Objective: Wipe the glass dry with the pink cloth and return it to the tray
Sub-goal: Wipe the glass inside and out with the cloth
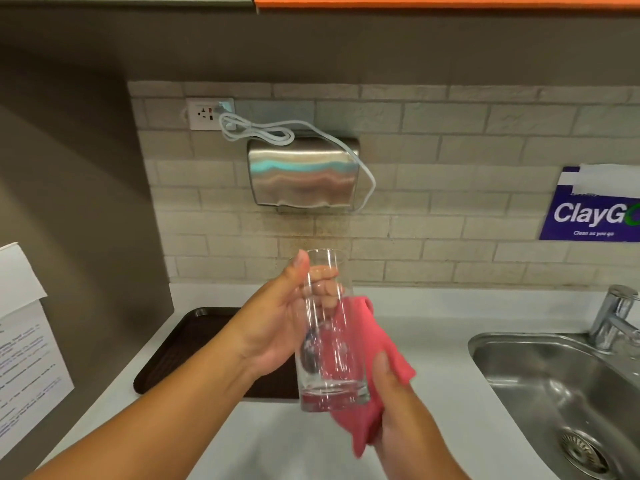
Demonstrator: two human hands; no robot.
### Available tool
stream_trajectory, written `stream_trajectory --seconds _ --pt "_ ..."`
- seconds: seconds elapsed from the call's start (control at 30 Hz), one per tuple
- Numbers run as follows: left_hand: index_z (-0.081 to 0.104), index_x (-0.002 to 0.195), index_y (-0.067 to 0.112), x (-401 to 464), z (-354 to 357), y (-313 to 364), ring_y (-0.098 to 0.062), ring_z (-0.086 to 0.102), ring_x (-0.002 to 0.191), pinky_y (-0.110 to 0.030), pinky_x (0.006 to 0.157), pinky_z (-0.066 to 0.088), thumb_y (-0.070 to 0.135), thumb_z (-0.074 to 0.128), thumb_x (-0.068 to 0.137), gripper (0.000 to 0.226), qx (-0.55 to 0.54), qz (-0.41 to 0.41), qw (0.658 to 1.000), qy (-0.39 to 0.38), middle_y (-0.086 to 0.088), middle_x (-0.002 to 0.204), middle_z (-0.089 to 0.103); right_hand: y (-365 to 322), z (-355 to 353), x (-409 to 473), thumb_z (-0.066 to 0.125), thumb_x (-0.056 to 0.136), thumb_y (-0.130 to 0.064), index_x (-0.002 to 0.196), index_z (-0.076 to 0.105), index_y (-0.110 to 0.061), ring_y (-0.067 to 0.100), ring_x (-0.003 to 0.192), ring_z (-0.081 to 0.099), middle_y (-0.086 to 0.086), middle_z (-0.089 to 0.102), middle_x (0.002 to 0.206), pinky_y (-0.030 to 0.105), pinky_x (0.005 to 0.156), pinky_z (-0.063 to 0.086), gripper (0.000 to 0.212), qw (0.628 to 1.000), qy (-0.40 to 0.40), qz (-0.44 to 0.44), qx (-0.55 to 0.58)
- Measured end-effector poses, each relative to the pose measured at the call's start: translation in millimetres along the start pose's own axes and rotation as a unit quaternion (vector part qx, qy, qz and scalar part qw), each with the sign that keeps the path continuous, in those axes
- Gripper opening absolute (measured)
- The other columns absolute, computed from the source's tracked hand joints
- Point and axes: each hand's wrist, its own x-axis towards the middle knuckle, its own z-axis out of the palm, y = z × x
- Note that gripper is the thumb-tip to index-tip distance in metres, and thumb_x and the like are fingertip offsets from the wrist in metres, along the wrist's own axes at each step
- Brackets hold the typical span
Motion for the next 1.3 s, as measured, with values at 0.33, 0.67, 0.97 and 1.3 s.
stream_trajectory --seconds 0.33,0.67,0.97,1.3 --pt "0.076 0.123 0.023 2.6 5.2 -2.1 -0.022 0.075 0.097 -0.038 0.092 0.059 0.068 0.075 0.073 0.067 0.113 -0.022 0.993 0.029 -0.009 0.109 0.078 12.0 13.4 -14.7 0.090 0.068 -0.012 0.148 0.046 -0.063 0.028 0.114 0.077 0.006 0.066 0.146 0.037 0.084 0.066 0.104 0.977 0.068 -0.175 -0.103" --pt "0.079 0.087 0.027 3.4 24.4 18.6 -0.008 0.073 0.078 -0.034 0.087 0.051 0.072 0.082 0.056 0.054 0.187 0.075 0.972 0.123 0.008 0.085 0.078 -6.5 15.8 -6.7 0.077 0.079 -0.043 0.161 0.016 -0.060 -0.008 0.158 0.018 -0.034 0.011 0.173 0.009 0.111 0.042 0.103 0.904 0.056 -0.268 -0.328" --pt "0.066 0.128 -0.007 -1.9 17.6 5.0 -0.035 0.060 0.102 -0.060 0.110 0.045 0.040 0.070 0.086 0.063 0.118 0.044 0.990 0.066 -0.032 0.112 0.071 -45.0 12.2 25.0 0.029 0.110 -0.047 0.167 0.013 -0.037 -0.003 0.161 -0.015 -0.029 -0.008 0.175 0.029 0.131 -0.002 0.060 0.896 -0.043 -0.242 -0.371" --pt "0.070 0.120 0.007 11.3 8.8 10.2 -0.022 0.072 0.089 -0.036 0.082 0.061 0.047 0.072 0.082 0.055 0.093 0.055 0.993 0.055 -0.010 0.098 0.076 -31.3 11.0 18.2 0.038 0.111 -0.044 0.165 0.009 -0.049 -0.008 0.160 -0.008 -0.037 -0.006 0.172 0.017 0.129 0.006 0.061 0.898 -0.055 -0.235 -0.369"
